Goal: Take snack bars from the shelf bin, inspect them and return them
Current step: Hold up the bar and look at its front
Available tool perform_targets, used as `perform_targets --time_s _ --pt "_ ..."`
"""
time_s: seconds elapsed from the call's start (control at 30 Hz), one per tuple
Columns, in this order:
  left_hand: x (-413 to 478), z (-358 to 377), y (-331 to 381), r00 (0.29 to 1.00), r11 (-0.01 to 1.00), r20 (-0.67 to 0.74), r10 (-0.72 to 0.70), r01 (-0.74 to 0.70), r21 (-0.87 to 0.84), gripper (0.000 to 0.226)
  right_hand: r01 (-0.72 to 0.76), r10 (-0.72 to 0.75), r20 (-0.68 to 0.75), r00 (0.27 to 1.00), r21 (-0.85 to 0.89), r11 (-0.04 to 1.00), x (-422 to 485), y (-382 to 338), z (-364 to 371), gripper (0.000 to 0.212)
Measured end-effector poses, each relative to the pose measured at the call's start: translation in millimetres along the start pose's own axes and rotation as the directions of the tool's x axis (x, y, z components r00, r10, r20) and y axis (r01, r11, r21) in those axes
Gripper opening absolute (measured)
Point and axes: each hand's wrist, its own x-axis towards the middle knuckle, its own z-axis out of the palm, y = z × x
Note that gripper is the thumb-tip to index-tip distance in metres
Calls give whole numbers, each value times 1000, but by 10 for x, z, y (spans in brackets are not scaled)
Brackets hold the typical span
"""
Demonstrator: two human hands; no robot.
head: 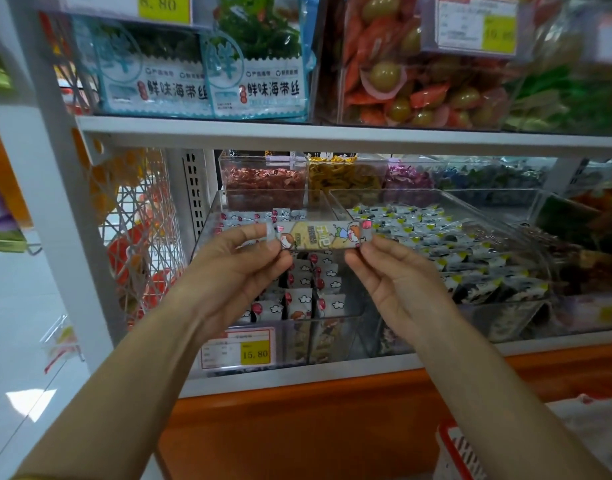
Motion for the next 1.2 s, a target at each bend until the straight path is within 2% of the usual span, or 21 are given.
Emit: perform_targets --time_s 0.1,0.17,0.27,0.33,0.43,0.5,0.63,0.8,0.97,1.07,1.2 --pt "-24 11 0 998 992 -7 58 -57 115 25 43 -43 -13 999 -18 999 11 7 -7 13" --pt "-39 19 0 993 964 19 120 -121 238 26 75 -74 11 997 -71 995 23 9 -12 3" --pt "-67 32 -5 970 820 76 229 -235 522 29 111 -115 -2 993 -228 967 39 9 -38 21" --pt "-84 47 -12 963 734 108 247 -259 628 32 146 -156 -9 988 -308 940 46 11 -64 17" --pt "-96 62 -12 973 734 131 190 -230 639 35 197 -198 32 980 -328 924 46 11 -76 7" --pt "-95 61 -4 982 774 137 133 -190 604 28 239 -221 91 971 -383 892 44 10 -76 16" --pt "-85 44 3 983 744 114 142 -182 642 21 295 -217 209 954 -503 812 31 26 -69 29" --pt "-92 38 13 980 688 140 142 -200 697 17 320 -247 205 947 -533 784 33 16 -66 13" --pt "-118 42 33 972 585 197 131 -237 776 17 333 -271 194 943 -588 737 47 7 -64 24" --pt "-115 61 24 967 587 221 128 -253 769 19 377 -331 199 922 -647 663 43 20 -62 24" --pt "-114 90 9 979 617 156 131 -203 760 3 438 -373 250 893 -671 599 23 30 -45 15"
